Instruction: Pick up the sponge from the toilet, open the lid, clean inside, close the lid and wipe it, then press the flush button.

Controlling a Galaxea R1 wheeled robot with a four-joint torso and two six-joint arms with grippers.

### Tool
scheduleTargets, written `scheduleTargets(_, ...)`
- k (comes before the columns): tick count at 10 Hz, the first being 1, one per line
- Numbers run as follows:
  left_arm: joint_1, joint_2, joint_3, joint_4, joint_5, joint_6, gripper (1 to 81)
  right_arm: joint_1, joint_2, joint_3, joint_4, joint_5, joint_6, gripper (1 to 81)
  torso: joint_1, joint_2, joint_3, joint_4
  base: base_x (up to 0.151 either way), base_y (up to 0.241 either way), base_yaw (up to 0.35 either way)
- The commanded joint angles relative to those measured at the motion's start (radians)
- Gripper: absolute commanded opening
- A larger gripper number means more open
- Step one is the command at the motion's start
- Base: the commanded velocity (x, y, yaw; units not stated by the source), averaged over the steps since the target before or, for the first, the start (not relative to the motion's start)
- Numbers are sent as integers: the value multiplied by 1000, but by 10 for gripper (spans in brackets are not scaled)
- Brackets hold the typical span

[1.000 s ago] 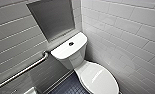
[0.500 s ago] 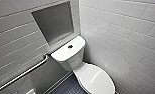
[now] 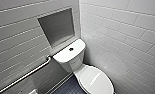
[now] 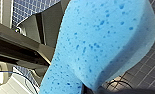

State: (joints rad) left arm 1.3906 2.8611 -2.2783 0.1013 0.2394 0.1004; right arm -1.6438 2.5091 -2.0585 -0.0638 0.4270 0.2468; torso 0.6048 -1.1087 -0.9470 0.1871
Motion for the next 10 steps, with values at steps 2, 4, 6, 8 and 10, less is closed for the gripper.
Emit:
scheduleTargets(2, 31, 57, -153, -3, 91, 2, 811, -61, 102, -164, -62, -82, -3, 10, -85, 131, 129, 0, 0, 0, 0)
scheduleTargets(4, 34, 94, -220, -3, 90, 4, 811, -63, 159, -222, -65, -85, -4, 10, -135, 206, 98, 0, 0, 0, 0)
scheduleTargets(6, 34, 117, -248, -2, 90, 5, 811, -66, 211, -299, -67, -85, -4, 10, -173, 263, 137, 0, 0, 0, 0)
scheduleTargets(8, 34, 144, -297, -2, 90, 5, 811, -69, 262, -375, -88, -85, -4, 10, -216, 328, 223, 0, 0, 0, 0)
scheduleTargets(10, 34, 163, -339, -3, 89, 5, 811, -64, 317, -451, -113, -125, -3, 10, -253, 386, 273, 0, 0, 0, 0)
